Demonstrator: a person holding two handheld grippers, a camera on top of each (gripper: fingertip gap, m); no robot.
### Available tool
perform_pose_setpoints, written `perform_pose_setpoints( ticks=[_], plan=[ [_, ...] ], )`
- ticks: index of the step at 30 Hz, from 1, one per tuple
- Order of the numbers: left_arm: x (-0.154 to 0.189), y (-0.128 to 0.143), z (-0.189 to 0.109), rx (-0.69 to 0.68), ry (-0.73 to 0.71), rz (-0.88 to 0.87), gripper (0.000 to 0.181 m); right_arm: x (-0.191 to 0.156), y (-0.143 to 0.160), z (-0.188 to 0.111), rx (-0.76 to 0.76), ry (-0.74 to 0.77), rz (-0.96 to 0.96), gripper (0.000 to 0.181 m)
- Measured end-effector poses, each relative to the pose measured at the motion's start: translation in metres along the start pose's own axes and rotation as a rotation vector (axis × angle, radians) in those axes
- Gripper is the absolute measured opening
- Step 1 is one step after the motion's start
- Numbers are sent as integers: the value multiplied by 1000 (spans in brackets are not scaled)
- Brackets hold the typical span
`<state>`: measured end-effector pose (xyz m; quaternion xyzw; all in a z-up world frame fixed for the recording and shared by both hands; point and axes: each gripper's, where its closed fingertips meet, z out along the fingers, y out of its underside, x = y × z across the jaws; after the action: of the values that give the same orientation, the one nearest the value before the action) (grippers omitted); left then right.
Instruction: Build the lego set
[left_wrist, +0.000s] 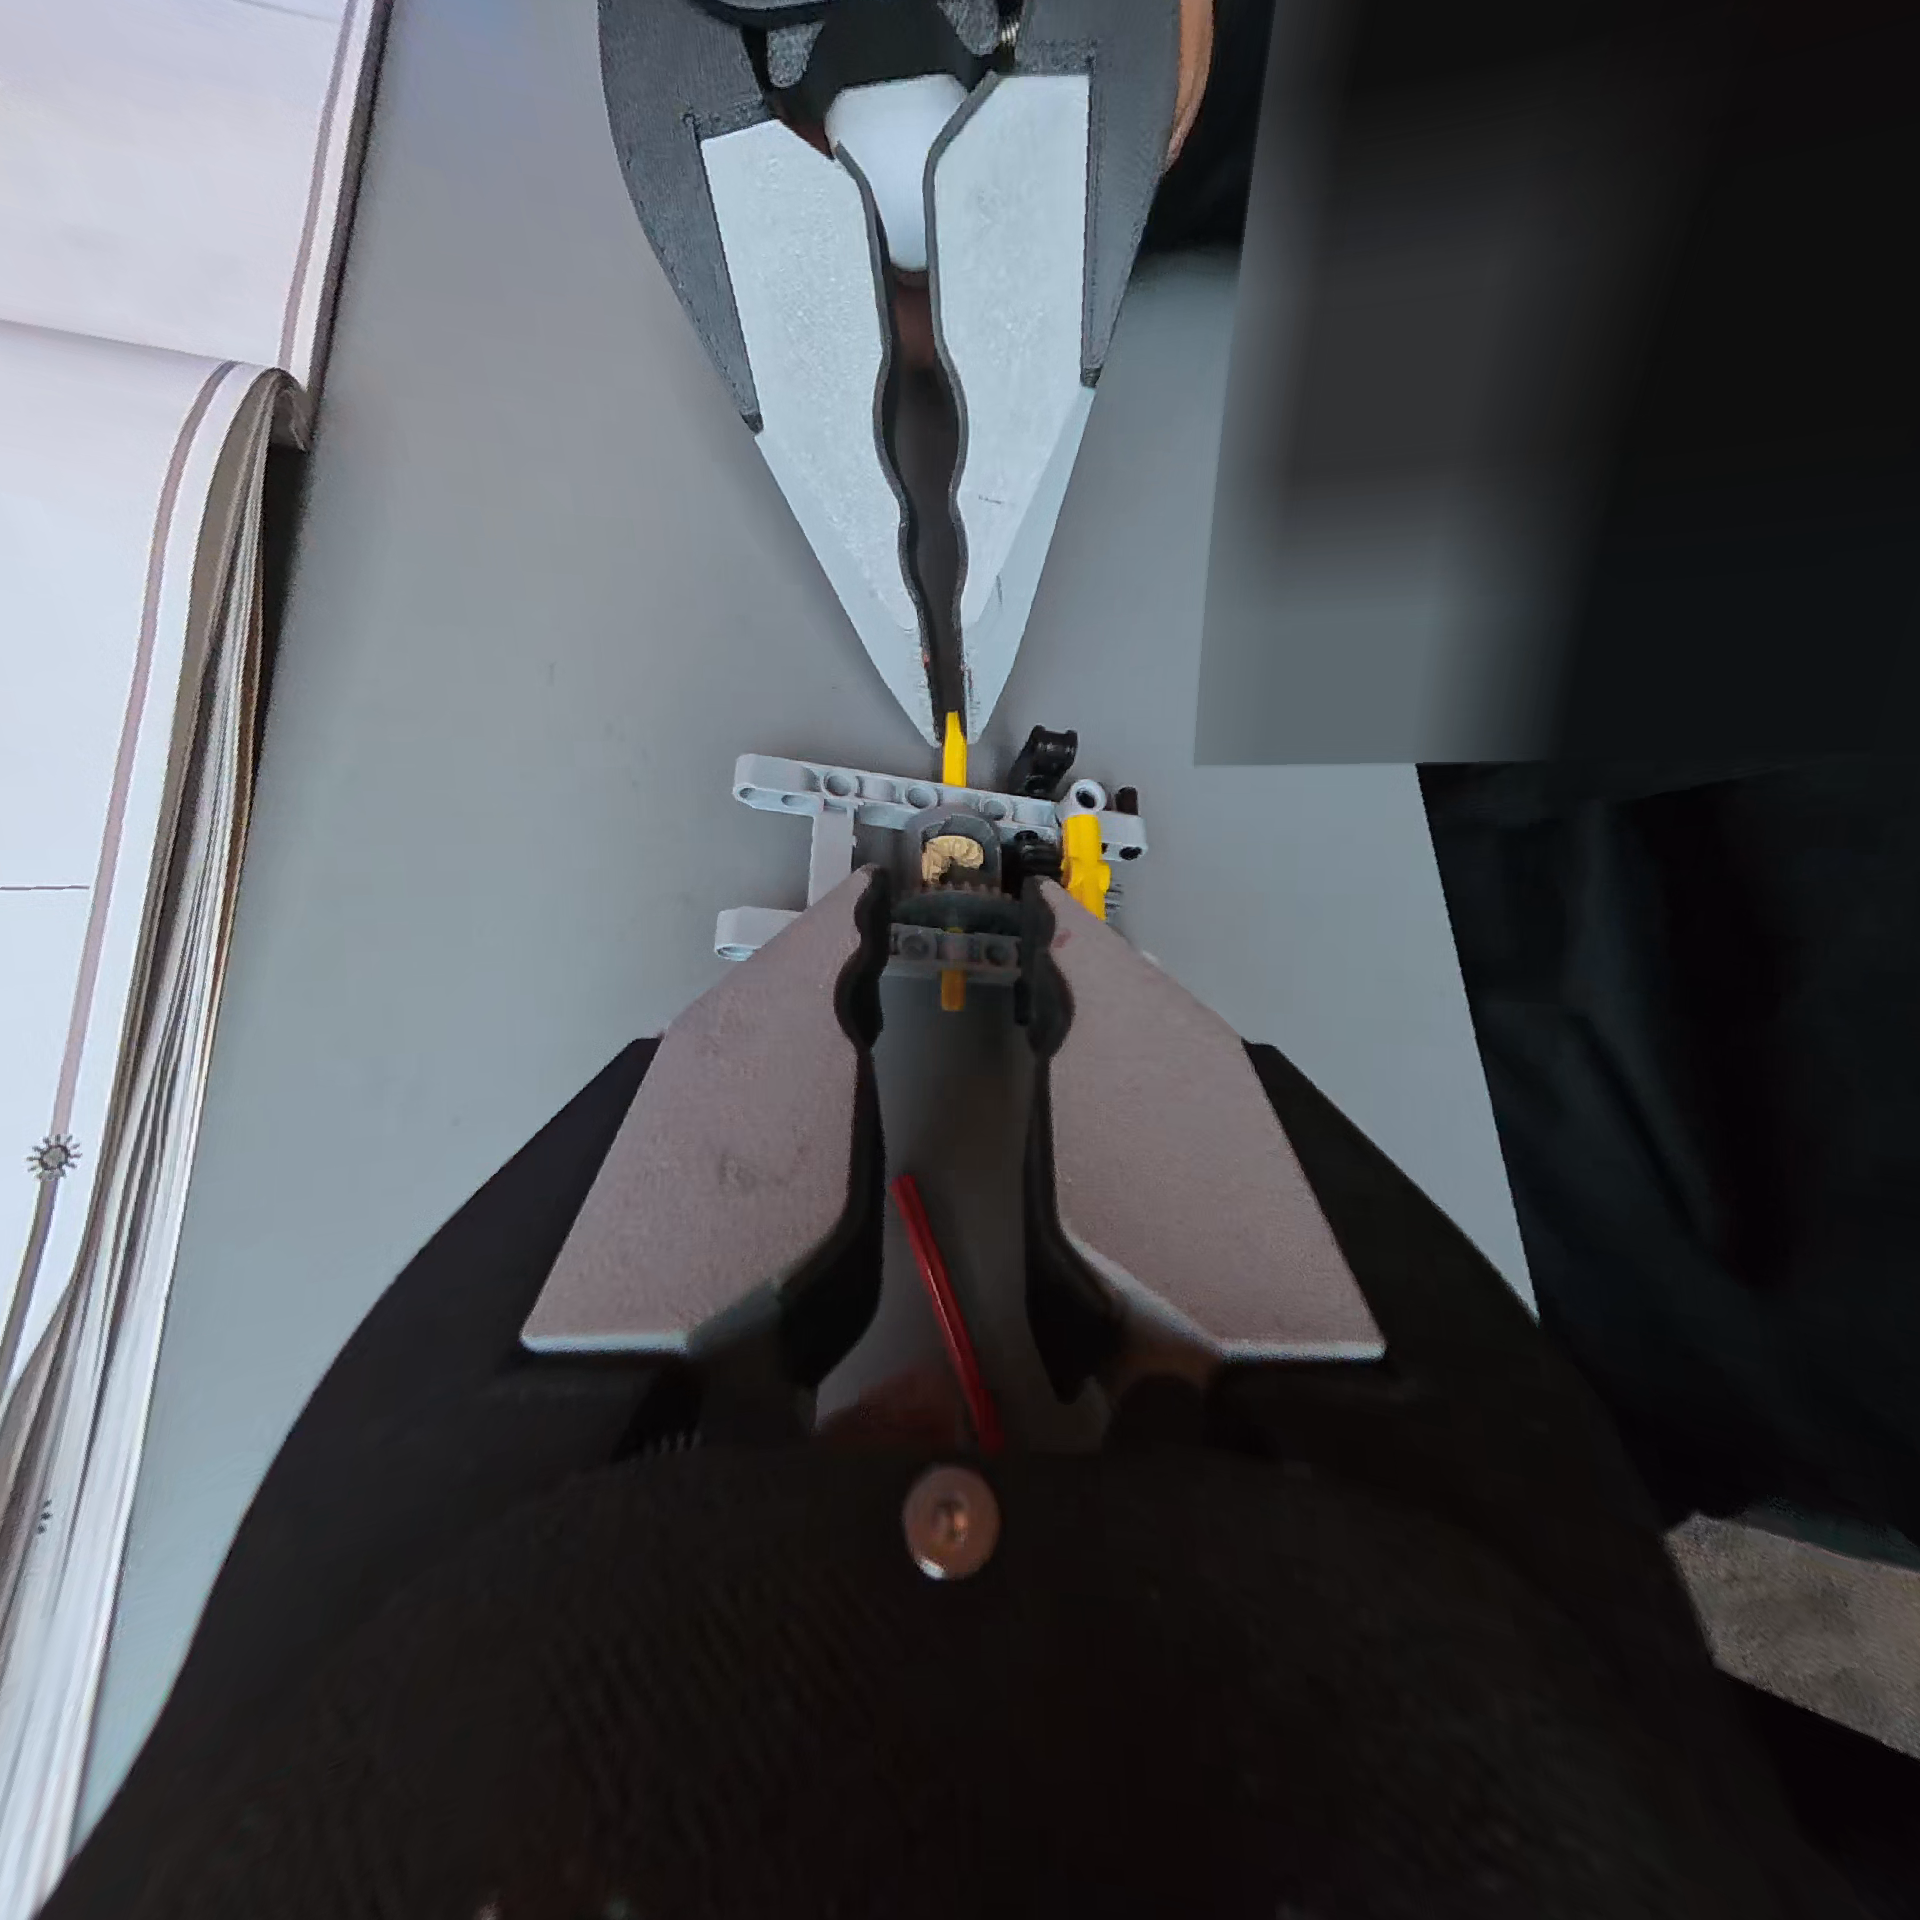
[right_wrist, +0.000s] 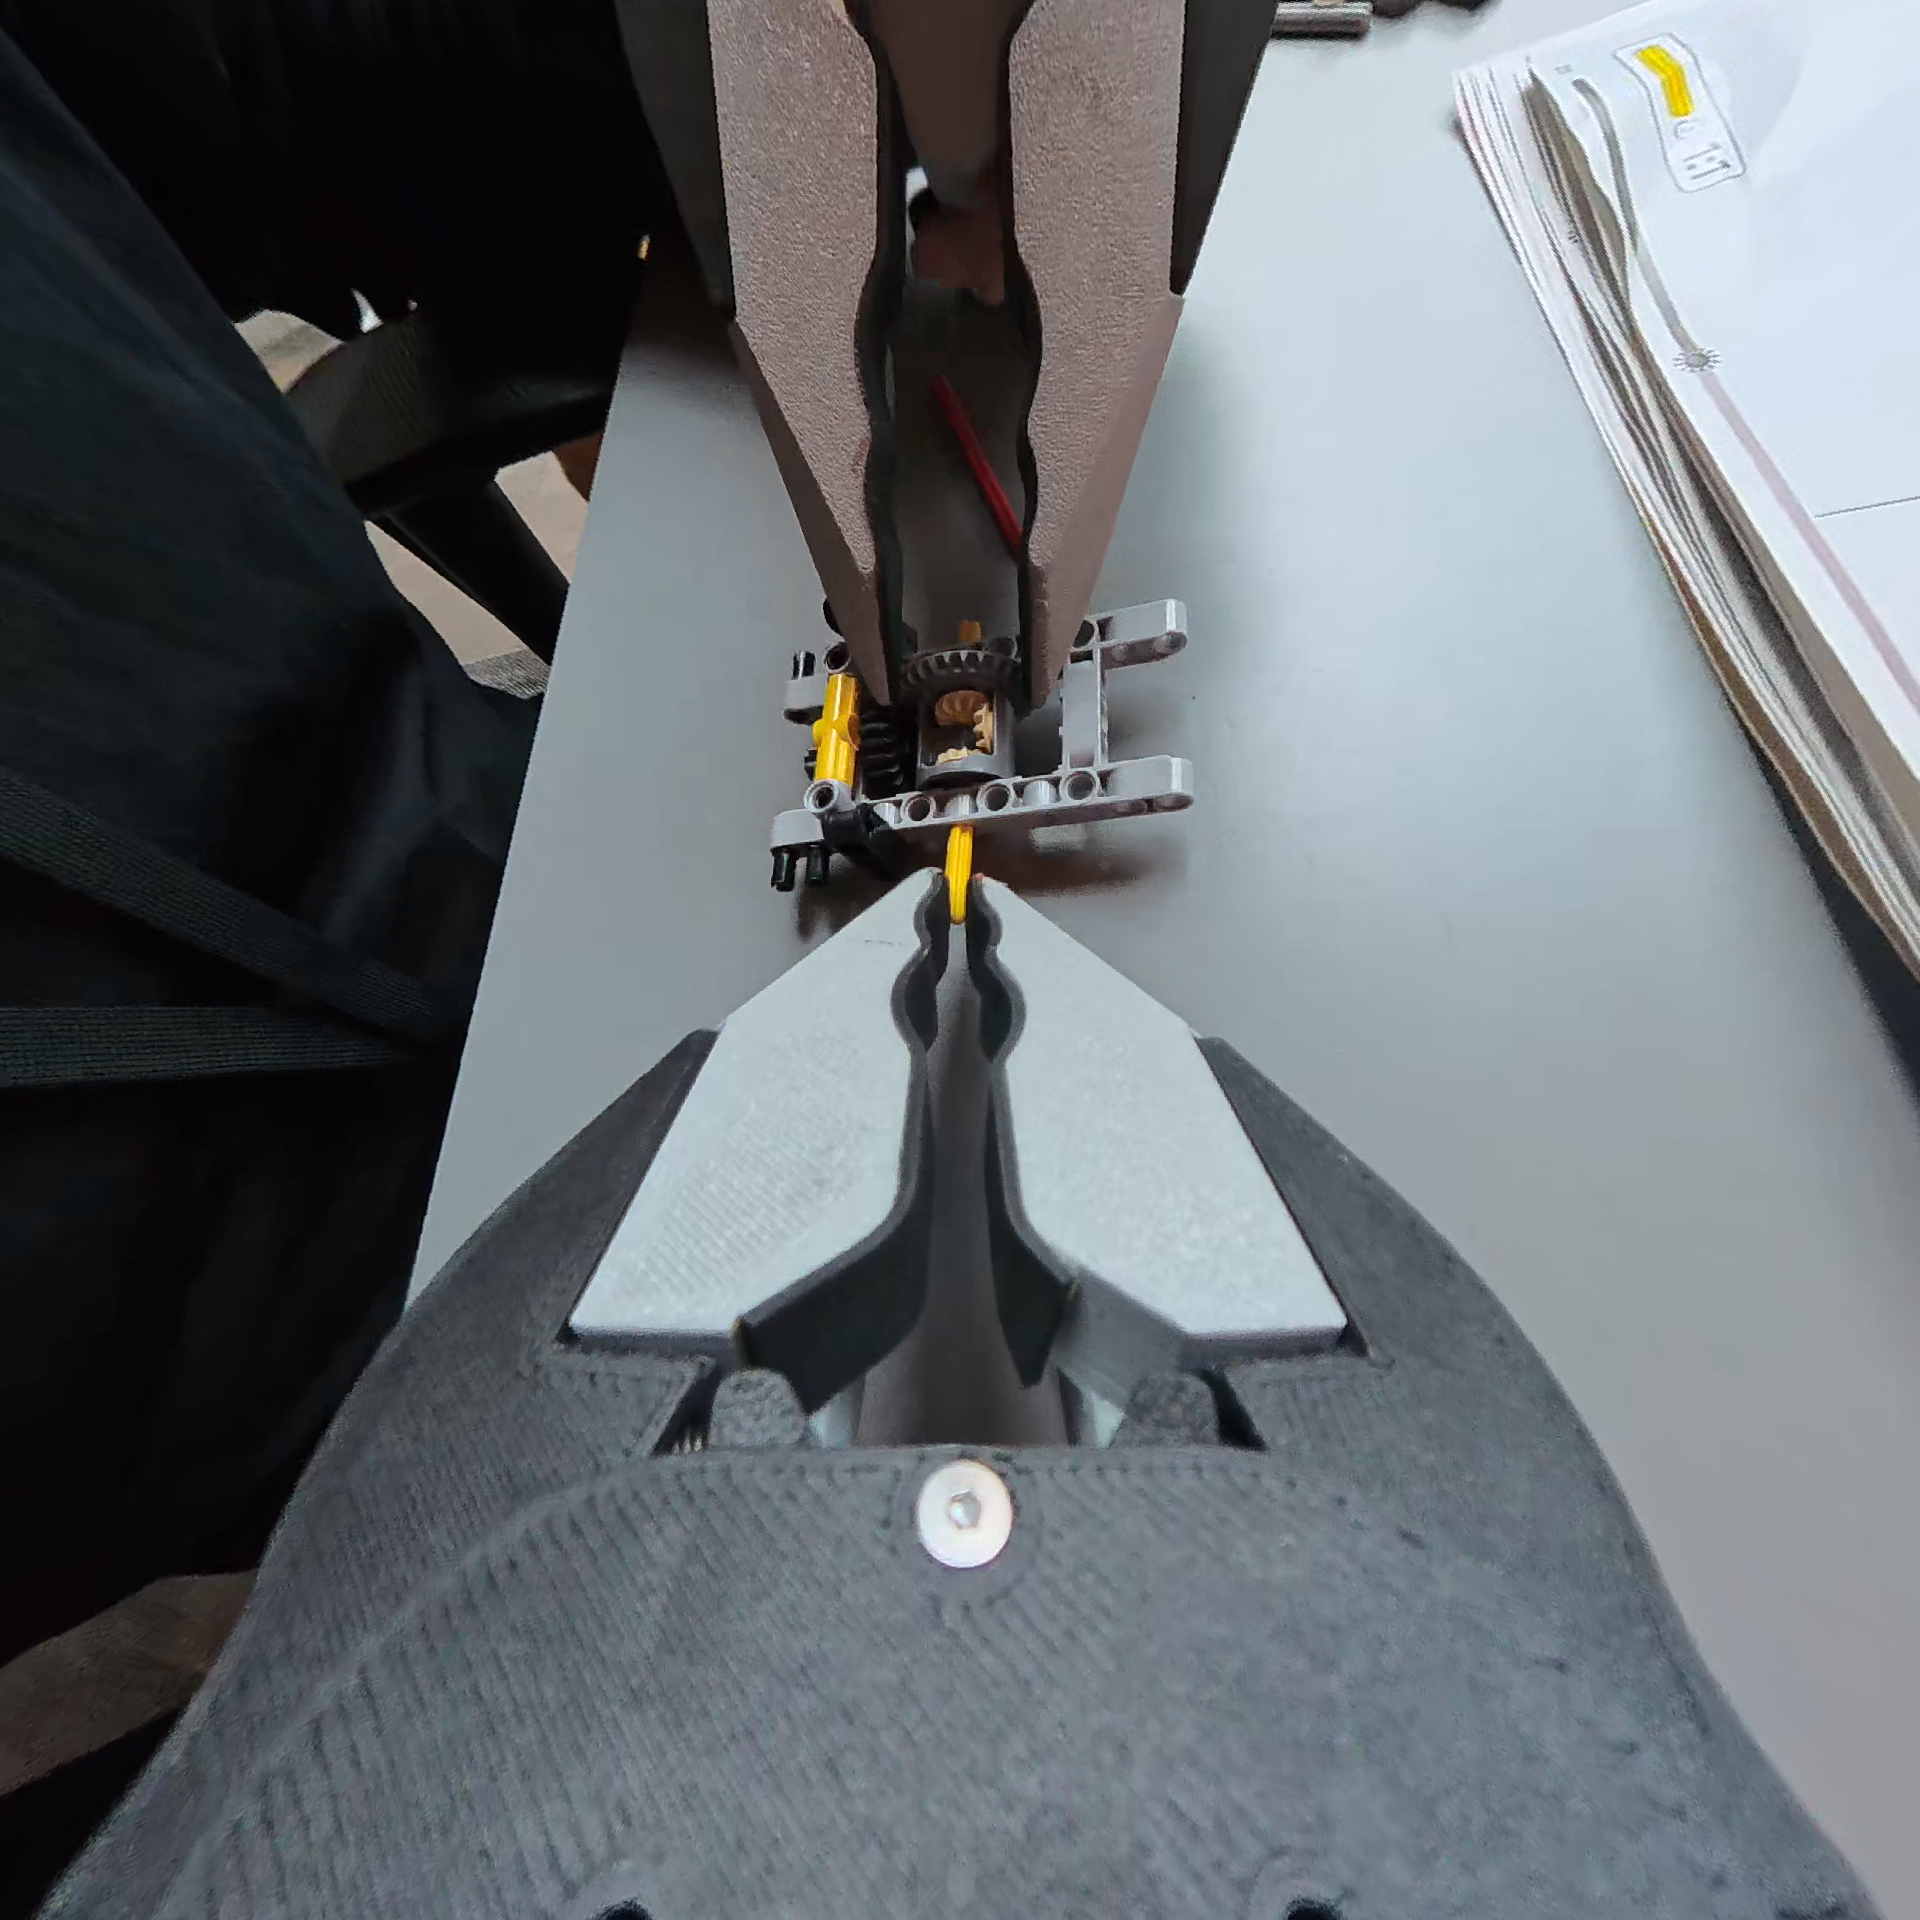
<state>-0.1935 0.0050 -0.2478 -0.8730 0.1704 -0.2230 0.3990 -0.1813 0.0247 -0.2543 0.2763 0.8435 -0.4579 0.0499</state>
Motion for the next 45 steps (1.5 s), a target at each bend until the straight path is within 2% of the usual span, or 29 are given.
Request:
perform_pose_setpoints(
  ticks=[3, 12, 20, 25, 27, 31, 35, 38, 45],
  plan=[
    [4, 2, -1, 9, 23, -7, 22, -5, -6, 4, 15, -32, 3, 0],
    [7, 1, 2, 8, -23, 62, 21, -7, -1, 13, -39, -67, 55, 0],
    [5, 0, 2, 14, -51, 58, 21, -4, -1, 13, -35, -28, 53, 0],
    [3, -1, 3, 15, -55, -3, 21, 5, 0, -3, 24, 34, 109, 30],
    [2, -2, 3, 10, -69, -37, 21, 5, 3, -5, 27, 55, 166, 26],
    [-1, -3, 4, -7, -142, -43, 21, 11, 0, -5, 79, 112, 291, 22],
    [0, -5, 8, -21, -211, -44, 21, 0, -9, 6, 104, 53, 402, 32],
    [2, -6, 9, -19, -273, -49, 21, 6, -4, 9, 82, 141, 424, 21],
    [4, -6, 11, -2, -401, -74, 21, 2, -1, 6, 80, 227, 465, 20]
  ],
)
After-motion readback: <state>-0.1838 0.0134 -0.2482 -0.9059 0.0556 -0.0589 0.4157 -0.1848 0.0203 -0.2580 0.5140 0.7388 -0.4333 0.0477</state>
